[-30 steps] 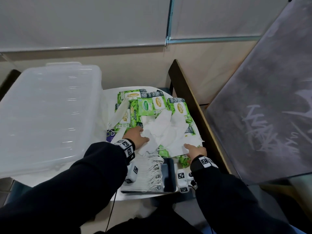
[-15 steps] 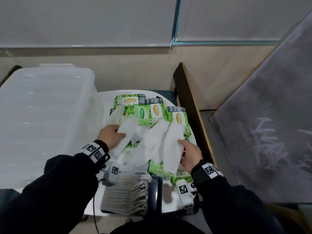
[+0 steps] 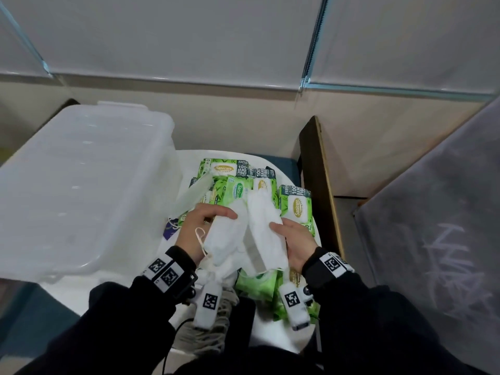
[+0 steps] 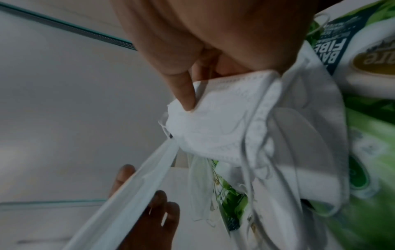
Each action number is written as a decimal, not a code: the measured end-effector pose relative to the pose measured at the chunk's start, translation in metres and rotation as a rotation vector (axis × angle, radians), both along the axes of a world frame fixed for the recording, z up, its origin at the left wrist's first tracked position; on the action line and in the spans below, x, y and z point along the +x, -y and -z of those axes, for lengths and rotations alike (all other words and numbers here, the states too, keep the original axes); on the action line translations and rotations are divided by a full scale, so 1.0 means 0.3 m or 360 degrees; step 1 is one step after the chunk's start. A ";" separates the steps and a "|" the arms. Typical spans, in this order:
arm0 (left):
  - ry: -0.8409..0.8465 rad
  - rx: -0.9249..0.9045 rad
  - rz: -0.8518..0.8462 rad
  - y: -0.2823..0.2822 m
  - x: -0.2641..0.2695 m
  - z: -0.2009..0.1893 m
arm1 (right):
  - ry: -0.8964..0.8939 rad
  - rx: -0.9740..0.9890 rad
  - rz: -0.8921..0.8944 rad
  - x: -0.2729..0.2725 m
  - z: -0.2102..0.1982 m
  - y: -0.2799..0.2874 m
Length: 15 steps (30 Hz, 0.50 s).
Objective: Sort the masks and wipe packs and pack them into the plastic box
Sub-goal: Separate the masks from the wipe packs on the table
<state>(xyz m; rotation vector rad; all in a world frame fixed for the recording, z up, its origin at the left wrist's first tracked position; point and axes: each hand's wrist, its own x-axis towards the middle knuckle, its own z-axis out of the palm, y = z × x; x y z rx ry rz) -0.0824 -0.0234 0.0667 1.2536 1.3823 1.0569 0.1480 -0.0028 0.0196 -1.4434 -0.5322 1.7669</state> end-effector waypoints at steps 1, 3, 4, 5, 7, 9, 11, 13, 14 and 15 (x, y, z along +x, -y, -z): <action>0.0073 -0.0009 0.0051 0.000 0.004 -0.008 | -0.0006 0.0009 -0.0003 0.007 -0.002 -0.004; 0.0163 -0.0052 0.0184 -0.004 0.017 -0.025 | -0.0007 0.0058 -0.0054 0.026 -0.014 -0.006; 0.0147 -0.0066 0.0236 -0.006 0.026 -0.035 | 0.0009 0.0096 -0.0120 0.039 -0.024 -0.006; 0.0141 -0.0106 0.0279 -0.007 0.031 -0.045 | 0.0037 0.0128 -0.0197 0.055 -0.030 -0.006; 0.0186 -0.0244 0.0301 -0.017 0.031 -0.057 | 0.0117 0.0148 -0.0309 0.091 -0.044 -0.007; 0.0198 -0.0291 0.0296 -0.031 0.019 -0.059 | 0.0149 0.0128 -0.0318 0.135 -0.054 -0.012; 0.0160 -0.0240 0.0315 -0.042 0.007 -0.058 | 0.0162 0.0097 -0.0263 0.172 -0.062 -0.018; 0.0023 -0.0132 0.0308 -0.049 0.003 -0.054 | 0.0133 0.0086 -0.0205 0.198 -0.068 -0.025; -0.0047 -0.0079 0.0310 -0.053 0.001 -0.048 | 0.0098 0.0079 -0.0182 0.202 -0.073 -0.028; -0.0087 -0.0038 0.0301 -0.054 0.004 -0.046 | 0.0051 0.0075 -0.0171 0.202 -0.082 -0.027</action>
